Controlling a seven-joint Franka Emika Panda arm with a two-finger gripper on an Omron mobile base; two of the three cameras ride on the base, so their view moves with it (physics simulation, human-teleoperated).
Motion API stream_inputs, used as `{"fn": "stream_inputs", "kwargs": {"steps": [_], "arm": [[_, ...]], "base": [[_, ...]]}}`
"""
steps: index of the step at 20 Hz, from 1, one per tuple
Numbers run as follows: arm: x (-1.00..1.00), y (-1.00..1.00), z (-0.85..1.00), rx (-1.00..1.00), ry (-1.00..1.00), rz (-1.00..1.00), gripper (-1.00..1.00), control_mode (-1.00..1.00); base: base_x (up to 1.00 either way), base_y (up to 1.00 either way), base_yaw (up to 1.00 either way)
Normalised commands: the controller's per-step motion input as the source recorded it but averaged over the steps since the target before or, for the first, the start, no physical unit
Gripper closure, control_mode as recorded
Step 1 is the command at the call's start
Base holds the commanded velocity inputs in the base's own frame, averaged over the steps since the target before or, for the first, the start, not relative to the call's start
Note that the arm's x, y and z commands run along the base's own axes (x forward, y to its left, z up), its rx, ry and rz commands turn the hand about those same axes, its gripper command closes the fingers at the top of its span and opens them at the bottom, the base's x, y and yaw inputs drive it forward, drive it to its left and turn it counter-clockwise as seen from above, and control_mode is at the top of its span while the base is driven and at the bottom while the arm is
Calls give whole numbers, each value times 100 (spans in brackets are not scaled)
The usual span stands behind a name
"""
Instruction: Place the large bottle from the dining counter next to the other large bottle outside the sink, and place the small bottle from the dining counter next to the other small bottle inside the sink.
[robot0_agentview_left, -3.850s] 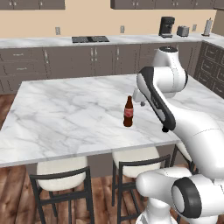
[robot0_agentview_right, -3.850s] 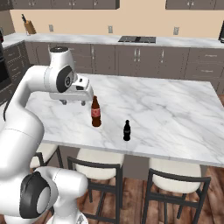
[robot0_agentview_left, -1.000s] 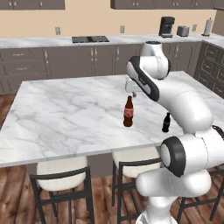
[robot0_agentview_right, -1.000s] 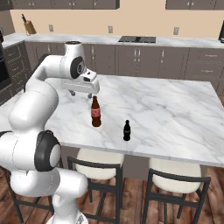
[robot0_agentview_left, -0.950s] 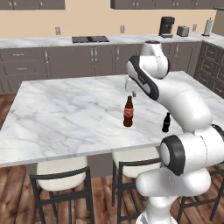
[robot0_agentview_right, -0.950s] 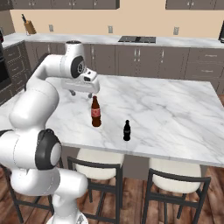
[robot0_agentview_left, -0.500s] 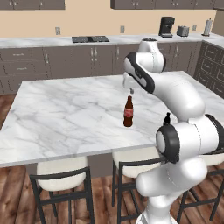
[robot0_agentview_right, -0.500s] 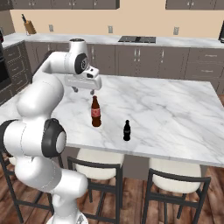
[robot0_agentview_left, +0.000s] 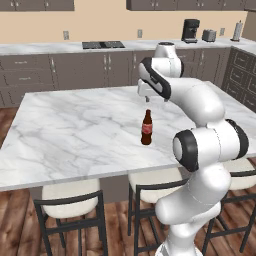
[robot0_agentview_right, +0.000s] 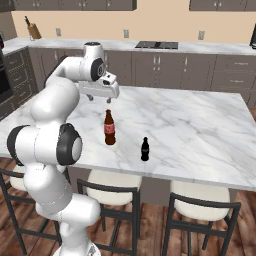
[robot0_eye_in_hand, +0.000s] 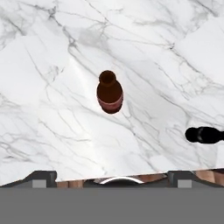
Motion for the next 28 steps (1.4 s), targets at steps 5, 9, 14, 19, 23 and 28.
{"fn": "stream_inputs", "kwargs": {"steps": [5,9,14,19,23,28], "arm": [[23,0,0,0,-7,0,-100,-100],[21,0,-2,0,0,0,-100,-100],[45,0,-12,0,0,0,-100,-100],[32,0,-22,0,0,0,-100,-100],[1,0,-8,0,0,0,-100,-100],[1,0,-34,0,0,0,-100,-100]], "base": [[0,0,0],[0,0,0],[0,0,0],[0,0,0],[0,0,0],[0,0,0]]}}
